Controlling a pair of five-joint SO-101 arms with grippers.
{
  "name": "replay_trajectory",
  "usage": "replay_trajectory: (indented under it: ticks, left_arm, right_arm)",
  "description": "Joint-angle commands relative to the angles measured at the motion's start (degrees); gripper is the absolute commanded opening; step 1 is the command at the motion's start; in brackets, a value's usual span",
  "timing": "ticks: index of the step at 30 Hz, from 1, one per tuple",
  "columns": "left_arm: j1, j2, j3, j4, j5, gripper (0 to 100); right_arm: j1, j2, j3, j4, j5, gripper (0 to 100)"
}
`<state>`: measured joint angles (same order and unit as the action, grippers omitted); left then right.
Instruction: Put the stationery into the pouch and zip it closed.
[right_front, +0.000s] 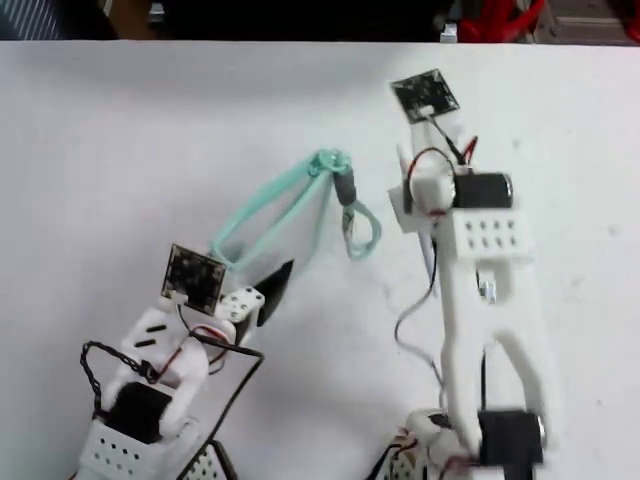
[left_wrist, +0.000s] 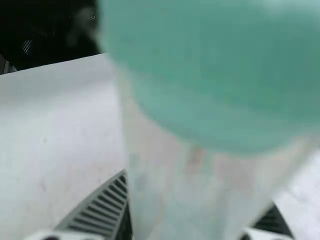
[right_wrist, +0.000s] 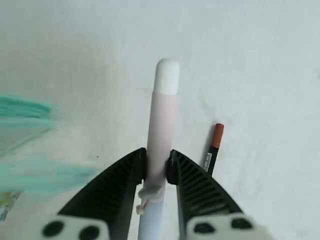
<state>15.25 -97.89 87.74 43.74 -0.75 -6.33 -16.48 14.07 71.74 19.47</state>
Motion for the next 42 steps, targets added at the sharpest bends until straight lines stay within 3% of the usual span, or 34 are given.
replay_trajectory:
  ticks: [1, 8, 15, 22, 26, 32, 36, 42]
  left_arm:
    - [-0.4, -0.6, -0.4, 0.4, 0.3, 25]
    - [-0.4, -0.6, -0.4, 0.4, 0.4, 25]
    - [-0.4, -0.6, -0.4, 0.4, 0.3, 25]
    - [-0.4, -0.6, -0.4, 0.3, 0.5, 25]
    - [-0.3, -0.6, -0.4, 0.4, 0.6, 25]
    - [0.0, -0.6, -0.6, 0.5, 0.7, 25]
    - [0.0, -0.6, -0.6, 0.4, 0.7, 25]
    - [-0.4, -0.6, -0.5, 0.3, 0.6, 25]
  right_arm:
    - [-1.0, -13.4, -1.5, 3.5, -1.7, 1.7]
    - [-1.4, -29.4, 2.0, 6.9, -2.2, 1.8]
    - [-1.6, -48.2, 15.4, -4.9, -2.5, 1.8]
    - [-17.8, -59.8, 11.9, -6.6, -2.5, 1.7]
    - [-22.8, -58.8, 9.0, -8.9, -2.5, 1.7]
    - [-26.9, -51.2, 0.7, -20.4, -5.5, 1.7]
    - [-32.5, -40.7, -6.9, -21.2, -12.6, 1.7]
    - [-41.3, -25.9, -9.9, -21.4, -13.9, 1.7]
